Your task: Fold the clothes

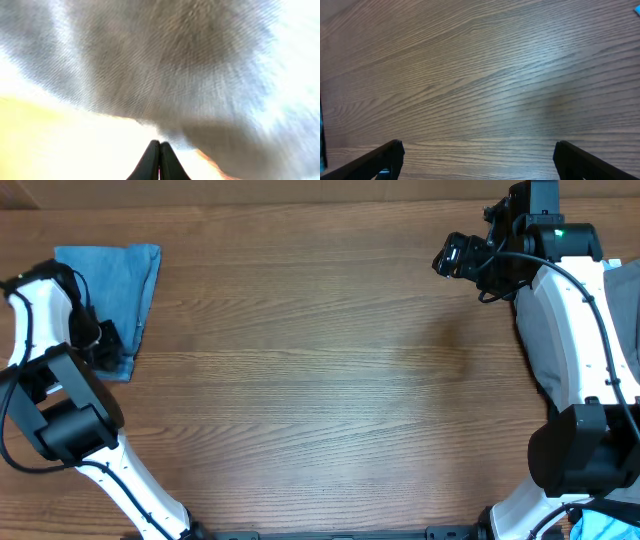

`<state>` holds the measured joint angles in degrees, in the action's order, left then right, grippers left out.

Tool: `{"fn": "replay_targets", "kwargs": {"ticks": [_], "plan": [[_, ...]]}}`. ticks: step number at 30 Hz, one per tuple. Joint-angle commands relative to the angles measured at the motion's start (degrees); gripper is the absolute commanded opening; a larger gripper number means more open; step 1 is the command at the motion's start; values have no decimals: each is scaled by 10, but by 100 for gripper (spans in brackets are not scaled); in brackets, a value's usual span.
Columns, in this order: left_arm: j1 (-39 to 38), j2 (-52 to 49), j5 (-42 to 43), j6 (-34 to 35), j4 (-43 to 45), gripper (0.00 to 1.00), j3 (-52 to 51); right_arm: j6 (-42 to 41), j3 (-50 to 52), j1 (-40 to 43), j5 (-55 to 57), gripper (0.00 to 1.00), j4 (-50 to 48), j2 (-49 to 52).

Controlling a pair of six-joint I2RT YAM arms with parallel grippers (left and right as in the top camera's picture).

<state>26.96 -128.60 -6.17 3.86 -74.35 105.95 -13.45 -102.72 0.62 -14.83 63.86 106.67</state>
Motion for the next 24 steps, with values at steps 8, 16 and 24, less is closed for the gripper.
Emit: {"fn": "replay_targets", "kwargs": {"ticks": [8, 16, 24], "plan": [[-66, 80, 97, 34, -45, 8, 129, 4, -1, 1, -2, 100, -3, -2], [-146, 80, 97, 41, -2, 64, 128, 4, -1, 1, -2, 100, -3, -2], [-198, 80, 113, 41, 13, 100, 128, 4, -1, 1, -2, 100, -3, -2]]}}
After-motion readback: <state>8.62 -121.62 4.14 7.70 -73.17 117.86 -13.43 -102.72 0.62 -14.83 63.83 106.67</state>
